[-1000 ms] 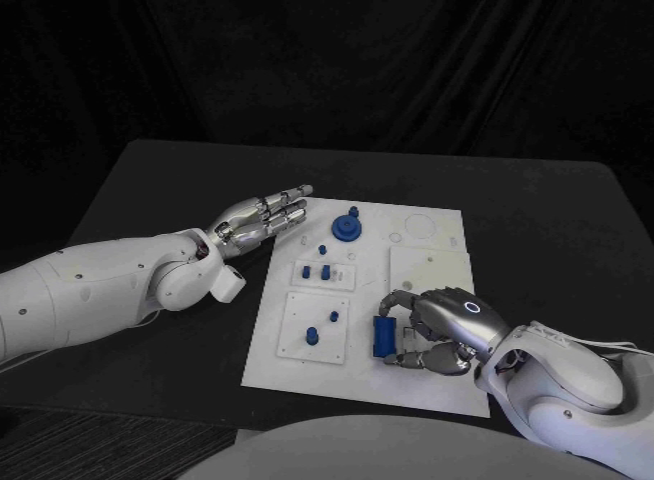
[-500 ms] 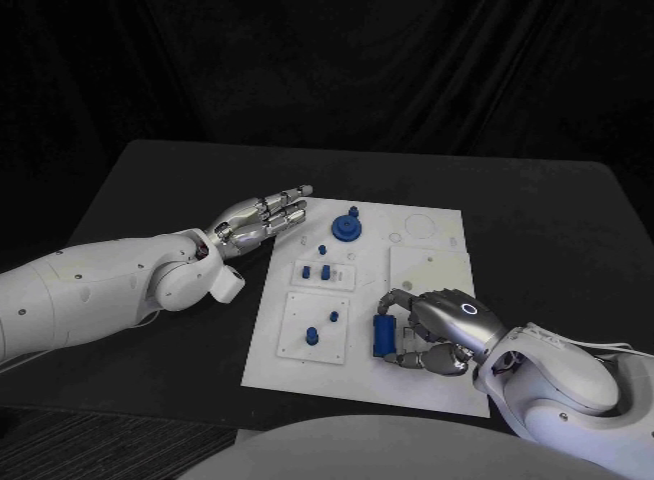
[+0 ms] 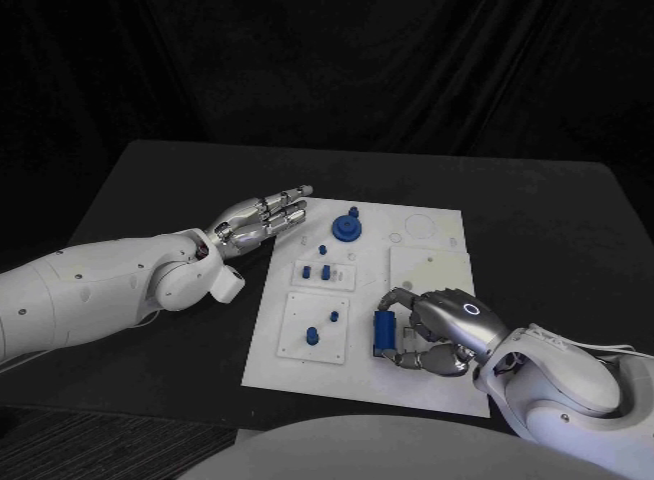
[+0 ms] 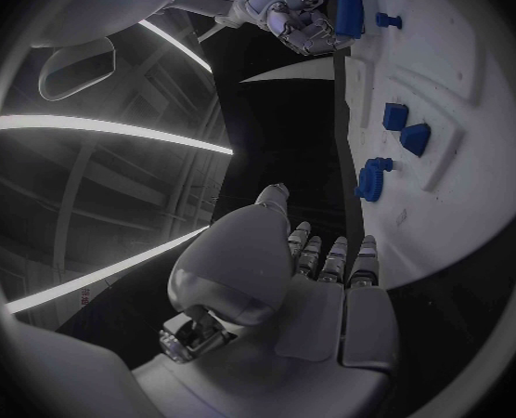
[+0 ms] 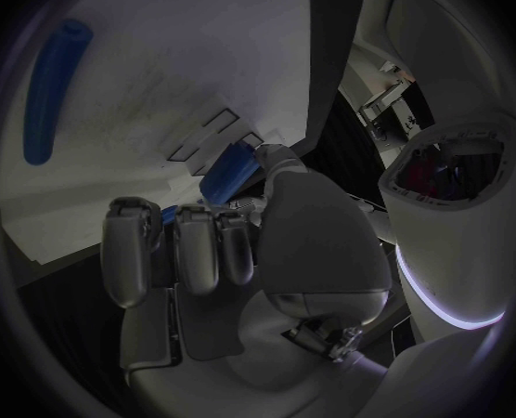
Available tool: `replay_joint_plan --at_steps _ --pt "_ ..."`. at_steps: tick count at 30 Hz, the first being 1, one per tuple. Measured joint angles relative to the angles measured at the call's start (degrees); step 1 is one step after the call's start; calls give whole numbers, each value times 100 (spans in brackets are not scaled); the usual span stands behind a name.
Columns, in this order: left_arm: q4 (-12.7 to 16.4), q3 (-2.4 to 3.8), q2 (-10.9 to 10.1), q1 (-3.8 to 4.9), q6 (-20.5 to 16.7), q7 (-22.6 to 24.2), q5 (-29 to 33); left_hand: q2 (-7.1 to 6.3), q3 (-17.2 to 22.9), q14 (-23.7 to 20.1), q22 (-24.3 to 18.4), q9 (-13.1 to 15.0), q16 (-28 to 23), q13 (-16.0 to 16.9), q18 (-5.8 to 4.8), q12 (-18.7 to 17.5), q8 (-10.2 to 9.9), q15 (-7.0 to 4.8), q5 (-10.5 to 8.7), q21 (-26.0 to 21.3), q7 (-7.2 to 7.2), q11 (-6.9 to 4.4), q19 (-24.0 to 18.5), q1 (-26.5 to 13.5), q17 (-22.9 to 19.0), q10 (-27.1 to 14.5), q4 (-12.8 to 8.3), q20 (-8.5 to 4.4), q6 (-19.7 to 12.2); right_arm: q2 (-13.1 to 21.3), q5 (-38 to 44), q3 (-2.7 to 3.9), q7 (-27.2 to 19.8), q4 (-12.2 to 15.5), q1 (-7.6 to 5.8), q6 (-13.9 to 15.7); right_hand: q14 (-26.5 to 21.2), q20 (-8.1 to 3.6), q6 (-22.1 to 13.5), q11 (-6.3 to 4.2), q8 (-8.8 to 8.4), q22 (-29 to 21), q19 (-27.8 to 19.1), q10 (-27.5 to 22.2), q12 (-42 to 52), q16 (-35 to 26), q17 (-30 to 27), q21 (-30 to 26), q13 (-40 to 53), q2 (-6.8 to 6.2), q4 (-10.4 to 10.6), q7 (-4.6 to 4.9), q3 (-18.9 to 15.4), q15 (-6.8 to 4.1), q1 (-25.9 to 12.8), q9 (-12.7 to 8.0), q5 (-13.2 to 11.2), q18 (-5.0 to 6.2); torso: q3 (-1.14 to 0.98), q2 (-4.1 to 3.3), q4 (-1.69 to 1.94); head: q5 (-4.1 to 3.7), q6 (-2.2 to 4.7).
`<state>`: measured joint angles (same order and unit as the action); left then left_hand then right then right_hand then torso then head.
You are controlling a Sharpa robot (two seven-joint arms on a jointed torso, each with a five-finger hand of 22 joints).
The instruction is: Assemble the parts on the task board
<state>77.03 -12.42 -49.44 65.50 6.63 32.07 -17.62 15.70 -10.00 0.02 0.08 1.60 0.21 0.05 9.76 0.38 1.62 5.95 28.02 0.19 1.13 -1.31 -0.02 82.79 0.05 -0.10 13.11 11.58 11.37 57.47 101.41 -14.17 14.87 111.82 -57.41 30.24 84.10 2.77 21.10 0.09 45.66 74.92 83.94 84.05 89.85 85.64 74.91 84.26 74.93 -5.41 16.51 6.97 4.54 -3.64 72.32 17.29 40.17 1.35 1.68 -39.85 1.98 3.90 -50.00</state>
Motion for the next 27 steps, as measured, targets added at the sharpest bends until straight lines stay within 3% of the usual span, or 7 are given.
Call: replay_joint_plan --at_steps 1,3,14,24,27 --pt "-1 0 -1 0 0 0 0 0 0 0 0 0 0 0 1 0 0 0 0 0 0 0 9 0 0 0 0 9 0 6 0 0 -3 0 0 7 0 0 0 0 0 0 0 0 0 0 0 0 0 16 -8 0 8 0 -26 -2 25 0 1 0 0 0 0" --pt "-3 0 -2 0 0 -1 0 0 0 0 0 0 0 0 0 0 0 0 0 0 0 0 9 0 0 0 0 9 0 21 0 0 -10 8 1 25 0 0 44 0 0 0 0 0 0 0 0 0 0 45 2 44 78 0 -137 -527 124 0 1 -1 -1 0 0" --pt "-11 0 -2 -1 4 -6 0 0 0 0 1 0 0 2 0 0 0 0 0 0 0 0 9 0 1 0 0 9 0 80 0 -2 -13 51 17 53 0 0 51 0 0 0 0 0 0 0 0 0 -1 36 -6 52 228 0 -487 -534 567 0 1 -5 -2 -5 0" --pt "-23 0 2 -2 15 -16 0 0 0 0 1 0 0 3 0 0 0 41 0 0 0 19 9 0 2 19 0 9 0 104 0 -1 8 108 33 -22 0 0 50 1 0 -1 0 0 0 0 0 0 -1 12 -1 52 300 0 -630 -534 566 0 0 -6 -3 -3 0" --pt "-27 0 2 -3 19 -19 0 0 0 0 1 0 0 3 0 0 0 41 0 0 0 19 9 0 3 19 0 9 0 104 0 -1 15 124 40 -52 0 0 50 1 0 -1 0 0 0 1 0 -28 -2 -3 1 52 347 0 -645 -533 458 0 -1 -4 -3 1 0"
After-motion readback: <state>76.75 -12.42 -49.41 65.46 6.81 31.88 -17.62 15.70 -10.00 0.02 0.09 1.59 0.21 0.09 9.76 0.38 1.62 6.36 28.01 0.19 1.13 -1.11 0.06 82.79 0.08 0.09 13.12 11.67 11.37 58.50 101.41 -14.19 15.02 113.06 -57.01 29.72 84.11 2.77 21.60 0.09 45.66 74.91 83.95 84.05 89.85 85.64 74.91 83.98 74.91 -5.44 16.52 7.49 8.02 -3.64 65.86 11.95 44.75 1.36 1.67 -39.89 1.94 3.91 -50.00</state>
